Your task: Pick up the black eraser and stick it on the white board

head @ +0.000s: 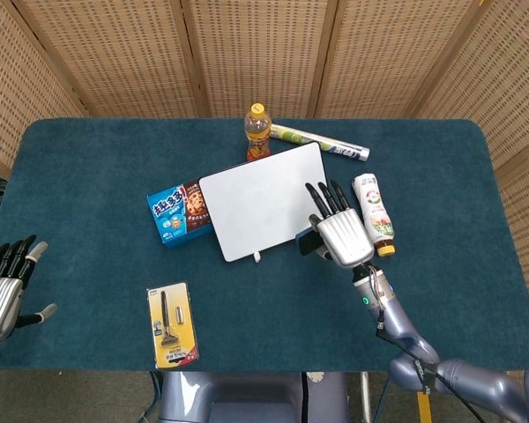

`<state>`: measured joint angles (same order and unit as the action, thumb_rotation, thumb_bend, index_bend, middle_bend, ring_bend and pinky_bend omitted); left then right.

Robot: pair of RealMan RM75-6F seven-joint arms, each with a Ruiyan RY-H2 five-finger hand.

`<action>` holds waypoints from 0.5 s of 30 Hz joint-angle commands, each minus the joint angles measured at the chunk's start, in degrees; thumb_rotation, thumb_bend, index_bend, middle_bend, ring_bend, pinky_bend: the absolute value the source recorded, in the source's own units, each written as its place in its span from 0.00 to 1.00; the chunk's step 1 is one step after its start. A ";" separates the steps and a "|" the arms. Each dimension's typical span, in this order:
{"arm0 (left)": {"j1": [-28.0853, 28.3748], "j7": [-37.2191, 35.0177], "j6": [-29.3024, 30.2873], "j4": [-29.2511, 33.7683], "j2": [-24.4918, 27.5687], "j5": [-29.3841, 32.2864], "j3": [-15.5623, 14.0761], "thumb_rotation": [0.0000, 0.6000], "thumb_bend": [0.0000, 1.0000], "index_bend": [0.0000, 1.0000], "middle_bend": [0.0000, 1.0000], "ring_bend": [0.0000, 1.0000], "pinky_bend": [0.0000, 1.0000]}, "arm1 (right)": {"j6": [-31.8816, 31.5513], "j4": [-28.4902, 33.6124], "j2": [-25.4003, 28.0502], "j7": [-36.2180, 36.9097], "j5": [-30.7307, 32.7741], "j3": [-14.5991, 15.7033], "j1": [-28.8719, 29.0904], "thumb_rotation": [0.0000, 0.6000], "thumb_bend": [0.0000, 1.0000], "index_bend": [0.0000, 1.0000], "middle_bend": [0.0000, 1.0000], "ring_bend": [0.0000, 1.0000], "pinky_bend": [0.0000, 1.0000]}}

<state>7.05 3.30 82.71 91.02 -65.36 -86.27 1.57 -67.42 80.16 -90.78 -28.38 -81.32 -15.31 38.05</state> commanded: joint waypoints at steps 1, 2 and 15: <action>0.17 -0.11 -0.42 -0.09 -0.02 0.22 0.01 1.00 0.12 0.00 0.00 0.00 0.00 | 0.58 -0.96 -0.49 -0.72 0.70 -0.54 0.86 1.00 0.13 0.57 0.06 0.00 0.02; 0.22 -0.13 -0.55 -0.09 -0.02 0.29 0.01 1.00 0.12 0.00 0.00 0.00 0.00 | 0.73 -1.25 -0.63 -0.85 0.91 -0.69 1.08 1.00 0.13 0.57 0.06 0.00 0.02; 0.94 -0.40 -2.57 -0.16 0.03 1.67 0.15 1.00 0.13 0.00 0.00 0.00 0.00 | 4.66 -8.43 -5.01 0.80 5.14 -2.75 5.70 1.00 0.13 0.57 0.06 0.00 0.02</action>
<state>7.98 2.90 80.15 90.86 -65.34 -84.62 1.72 -63.21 72.49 -95.15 -27.91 -76.66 -17.71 43.10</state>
